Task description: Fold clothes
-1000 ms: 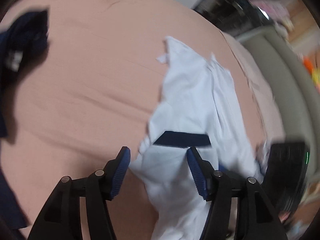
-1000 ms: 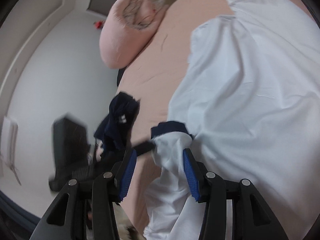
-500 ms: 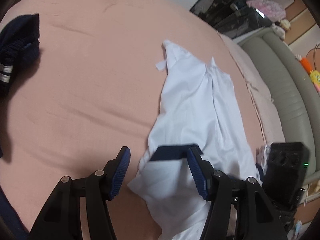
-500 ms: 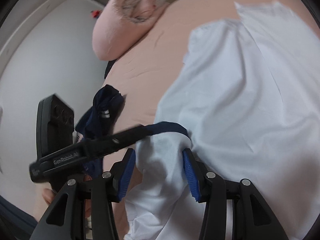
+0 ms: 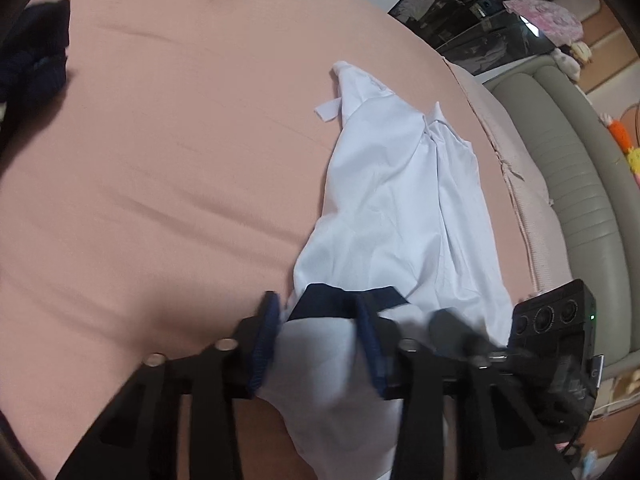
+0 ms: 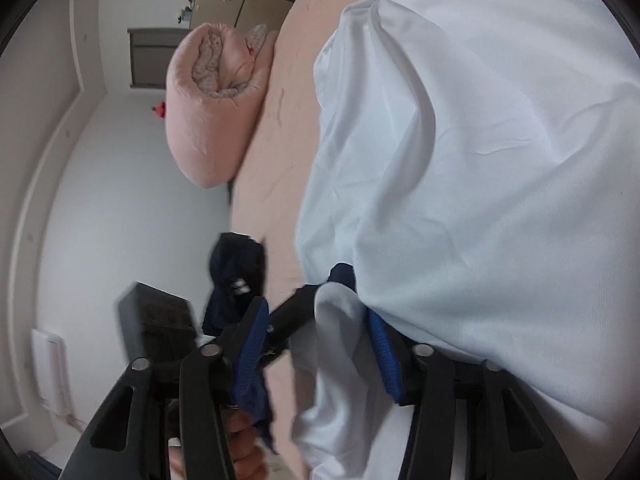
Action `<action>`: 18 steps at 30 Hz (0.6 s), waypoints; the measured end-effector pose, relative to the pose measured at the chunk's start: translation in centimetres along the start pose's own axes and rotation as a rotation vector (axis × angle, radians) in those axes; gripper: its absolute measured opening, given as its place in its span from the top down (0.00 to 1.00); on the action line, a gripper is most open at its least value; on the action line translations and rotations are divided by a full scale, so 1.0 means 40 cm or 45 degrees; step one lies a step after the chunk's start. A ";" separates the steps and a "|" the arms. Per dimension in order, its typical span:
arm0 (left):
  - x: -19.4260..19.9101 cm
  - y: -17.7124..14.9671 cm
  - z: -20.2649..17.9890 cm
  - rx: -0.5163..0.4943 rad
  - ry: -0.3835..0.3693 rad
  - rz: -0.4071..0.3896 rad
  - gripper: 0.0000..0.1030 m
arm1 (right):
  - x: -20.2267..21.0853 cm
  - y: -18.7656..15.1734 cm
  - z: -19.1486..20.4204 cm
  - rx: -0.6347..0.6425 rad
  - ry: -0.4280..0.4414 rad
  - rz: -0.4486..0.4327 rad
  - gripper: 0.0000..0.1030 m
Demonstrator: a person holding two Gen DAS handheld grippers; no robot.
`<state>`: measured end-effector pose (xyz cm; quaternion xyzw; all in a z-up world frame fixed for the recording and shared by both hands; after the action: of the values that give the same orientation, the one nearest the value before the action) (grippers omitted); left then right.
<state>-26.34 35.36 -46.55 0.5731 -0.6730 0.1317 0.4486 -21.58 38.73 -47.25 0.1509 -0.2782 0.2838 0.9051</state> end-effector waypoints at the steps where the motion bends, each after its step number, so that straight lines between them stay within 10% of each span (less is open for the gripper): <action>1: 0.003 0.000 -0.001 -0.012 0.007 -0.002 0.75 | -0.006 -0.001 -0.007 0.021 -0.052 -0.004 0.81; 2: 0.008 0.000 -0.002 -0.018 0.009 -0.005 0.78 | -0.012 -0.002 -0.015 0.042 -0.105 -0.008 0.93; 18: 0.084 0.031 -0.094 -0.131 -0.118 -0.123 0.82 | 0.098 -0.006 0.127 0.341 -0.140 -0.230 0.93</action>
<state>-25.57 36.13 -41.48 0.5866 -0.6705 0.0486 0.4517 -20.90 38.04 -40.89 0.3097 -0.2723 0.2272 0.8822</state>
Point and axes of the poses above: each gripper's, at about its wrist camera, not at the fingertips, and x roughly against the way its jaws point, z to its left, y to its top, the point moved 10 cm from there along -x, roughly the way its jaws point, and after that the axes turned 7 degrees about -y, right-handed, at the moved point
